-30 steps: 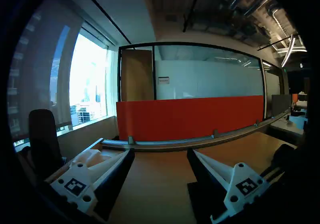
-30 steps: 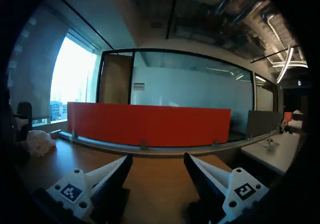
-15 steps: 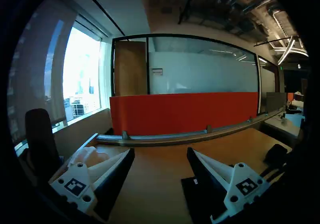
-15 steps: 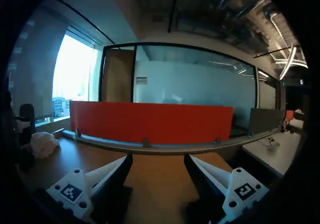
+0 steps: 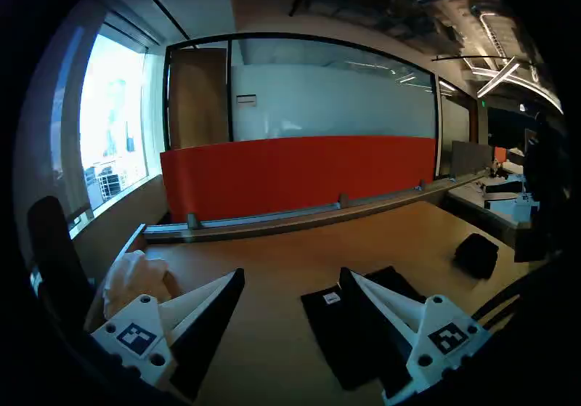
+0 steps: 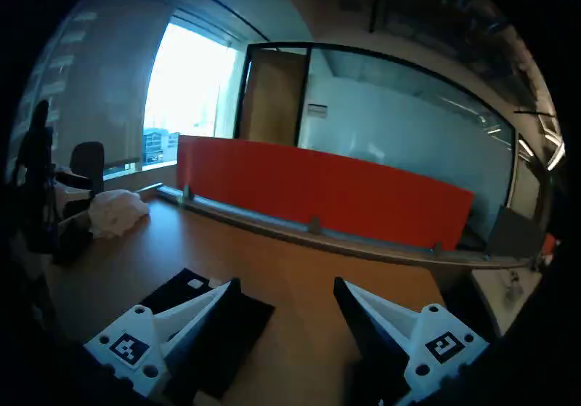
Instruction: Fold towel
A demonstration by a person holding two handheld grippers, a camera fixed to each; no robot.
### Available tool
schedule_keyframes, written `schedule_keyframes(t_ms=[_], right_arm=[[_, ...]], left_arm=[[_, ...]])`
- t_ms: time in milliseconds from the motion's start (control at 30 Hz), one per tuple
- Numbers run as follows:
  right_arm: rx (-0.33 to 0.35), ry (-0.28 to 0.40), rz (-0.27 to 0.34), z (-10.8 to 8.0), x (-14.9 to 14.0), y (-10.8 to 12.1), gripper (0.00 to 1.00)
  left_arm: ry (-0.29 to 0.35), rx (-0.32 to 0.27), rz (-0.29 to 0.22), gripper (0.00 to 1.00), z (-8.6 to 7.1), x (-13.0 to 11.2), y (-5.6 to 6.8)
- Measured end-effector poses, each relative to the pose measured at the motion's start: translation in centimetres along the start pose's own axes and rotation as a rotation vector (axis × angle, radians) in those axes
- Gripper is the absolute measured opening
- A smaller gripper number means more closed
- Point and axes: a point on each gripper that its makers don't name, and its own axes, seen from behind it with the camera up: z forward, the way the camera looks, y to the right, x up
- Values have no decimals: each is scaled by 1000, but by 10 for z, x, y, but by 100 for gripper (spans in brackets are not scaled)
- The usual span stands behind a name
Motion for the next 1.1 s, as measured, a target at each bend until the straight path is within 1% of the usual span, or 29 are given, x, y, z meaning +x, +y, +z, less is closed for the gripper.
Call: schedule_keyframes(t_ms=[167,367,467,700,833,967,1100], right_arm=[[77,-46,-41,5,-13,-18,99],[143,-93,-79,8,-30,-35,99],[171,-109,-89,10,-37,-41,100],[212,-143,-96,16,-57,-51,100],[227,-166,-105,21,-74,-55,100],[238,-192,-108,26,-95,-59,100],[263,-211,-115,29,-114,-68,100]], left_arm=[[-26,-59,12,97,2,-12,13],[-55,-120,34,97,6,-27,28],[-73,-142,45,97,9,-36,34],[-116,-178,55,97,17,-60,44],[-140,-199,66,97,20,-76,51],[-175,-221,73,97,23,-98,61],[-214,-235,82,97,26,-122,69]])
